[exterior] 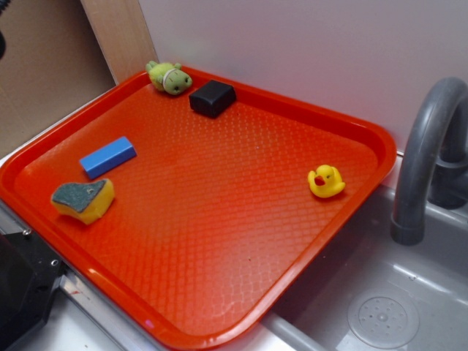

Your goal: Grab the green sponge.

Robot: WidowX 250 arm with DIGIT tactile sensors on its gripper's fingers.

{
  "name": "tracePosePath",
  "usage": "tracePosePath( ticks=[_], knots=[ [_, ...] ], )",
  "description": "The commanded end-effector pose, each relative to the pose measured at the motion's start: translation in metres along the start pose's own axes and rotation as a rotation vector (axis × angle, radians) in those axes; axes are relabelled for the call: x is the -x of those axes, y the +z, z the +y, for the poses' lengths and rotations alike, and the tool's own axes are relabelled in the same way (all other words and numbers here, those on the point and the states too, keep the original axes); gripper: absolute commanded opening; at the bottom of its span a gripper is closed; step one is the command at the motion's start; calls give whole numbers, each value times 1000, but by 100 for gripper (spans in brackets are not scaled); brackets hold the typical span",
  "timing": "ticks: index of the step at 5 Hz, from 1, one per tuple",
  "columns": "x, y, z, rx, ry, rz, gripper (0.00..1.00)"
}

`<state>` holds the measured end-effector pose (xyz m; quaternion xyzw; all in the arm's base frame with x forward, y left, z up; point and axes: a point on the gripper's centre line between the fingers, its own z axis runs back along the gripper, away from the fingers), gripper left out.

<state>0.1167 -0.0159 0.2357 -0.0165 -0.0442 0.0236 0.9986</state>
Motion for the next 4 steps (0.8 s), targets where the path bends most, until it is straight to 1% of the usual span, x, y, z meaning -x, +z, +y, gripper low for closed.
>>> tracePosePath(
  ticks=[1,3,4],
  knots=[
    [0,0,0,0,0,0,100],
    [0,3,0,-8,18,5,100],
    [-6,1,4,-35,-86,22,100]
  ],
)
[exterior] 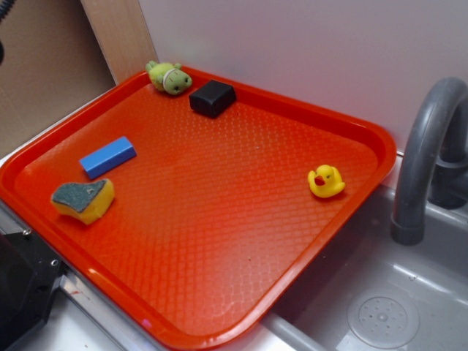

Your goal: Grab the green sponge.

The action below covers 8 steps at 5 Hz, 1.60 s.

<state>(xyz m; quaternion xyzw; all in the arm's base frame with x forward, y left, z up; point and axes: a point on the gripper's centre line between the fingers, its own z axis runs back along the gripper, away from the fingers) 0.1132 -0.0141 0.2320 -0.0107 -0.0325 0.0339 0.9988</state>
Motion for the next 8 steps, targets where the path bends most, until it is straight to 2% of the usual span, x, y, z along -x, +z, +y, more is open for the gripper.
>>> tracePosePath(
  ticks=[1,2,3,4,5,7,8],
  knots=[
    [-26,-6,7,-103,-243,41,100],
    [-30,-15,8,-146,-345,42,100],
    [-32,-31,10,-184,-488,74,100],
    [-30,-55,20,-144,-491,118,100],
    [-28,-75,22,-111,-487,130,100],
    [-27,-125,29,-106,-438,146,100],
    [-35,-142,30,-122,-447,152,100]
  ],
)
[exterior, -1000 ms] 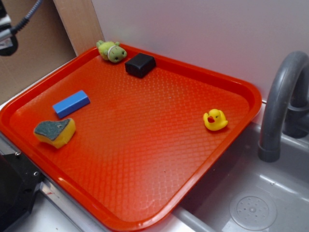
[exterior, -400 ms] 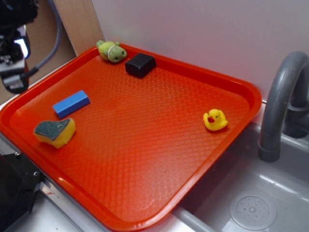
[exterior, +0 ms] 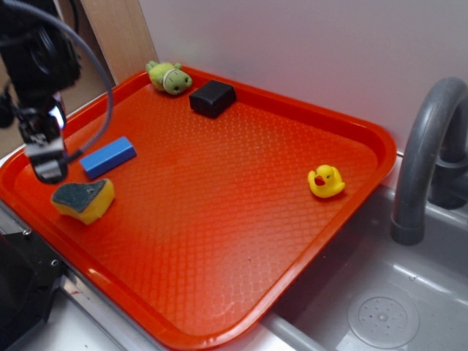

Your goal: Grab the green sponge.

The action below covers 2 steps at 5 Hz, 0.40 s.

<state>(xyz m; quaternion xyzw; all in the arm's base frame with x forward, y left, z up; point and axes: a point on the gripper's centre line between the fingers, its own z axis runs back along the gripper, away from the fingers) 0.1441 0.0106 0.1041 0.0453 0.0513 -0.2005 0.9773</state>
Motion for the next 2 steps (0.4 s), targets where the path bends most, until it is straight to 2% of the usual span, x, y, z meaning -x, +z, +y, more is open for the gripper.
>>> tracePosePath(
  ticks=[1,2],
  knots=[
    [-25,-32,4,-28,17,-3,100],
    [-30,-55,-2,-64,-22,44,100]
  ],
)
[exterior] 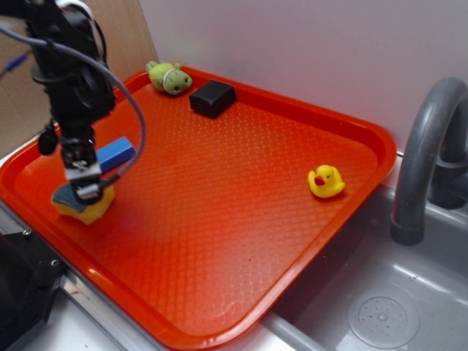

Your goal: Grab the green sponge.

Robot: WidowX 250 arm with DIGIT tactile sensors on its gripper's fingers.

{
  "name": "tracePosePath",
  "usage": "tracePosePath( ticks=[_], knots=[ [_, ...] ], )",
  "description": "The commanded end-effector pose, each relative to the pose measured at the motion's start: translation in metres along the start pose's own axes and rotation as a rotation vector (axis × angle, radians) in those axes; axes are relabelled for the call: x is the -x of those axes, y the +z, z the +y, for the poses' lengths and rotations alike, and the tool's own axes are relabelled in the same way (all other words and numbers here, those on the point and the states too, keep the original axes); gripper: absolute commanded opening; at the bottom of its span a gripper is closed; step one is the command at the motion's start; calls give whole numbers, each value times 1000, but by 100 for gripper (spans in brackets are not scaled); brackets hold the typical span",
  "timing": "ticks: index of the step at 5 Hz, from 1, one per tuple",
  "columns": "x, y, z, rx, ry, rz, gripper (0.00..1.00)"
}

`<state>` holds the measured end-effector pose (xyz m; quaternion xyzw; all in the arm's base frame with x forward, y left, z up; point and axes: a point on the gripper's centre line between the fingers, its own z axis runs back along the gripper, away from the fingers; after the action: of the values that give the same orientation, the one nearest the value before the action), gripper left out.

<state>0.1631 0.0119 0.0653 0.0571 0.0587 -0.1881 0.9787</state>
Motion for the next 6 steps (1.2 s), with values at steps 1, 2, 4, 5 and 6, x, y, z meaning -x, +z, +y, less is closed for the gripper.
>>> tracePosePath(
  ticks=[1,2,4,5,6],
  knots=[
    [-5,-39,-17,-74,-89,67,100],
    [12,-51,-29,-81,-81,95,100],
    [11,-50,-20,-87,-36,92,0],
    [11,-45,-21,-101,-45,88,0],
    [9,-33,-21,-101,-38,88,0]
  ],
)
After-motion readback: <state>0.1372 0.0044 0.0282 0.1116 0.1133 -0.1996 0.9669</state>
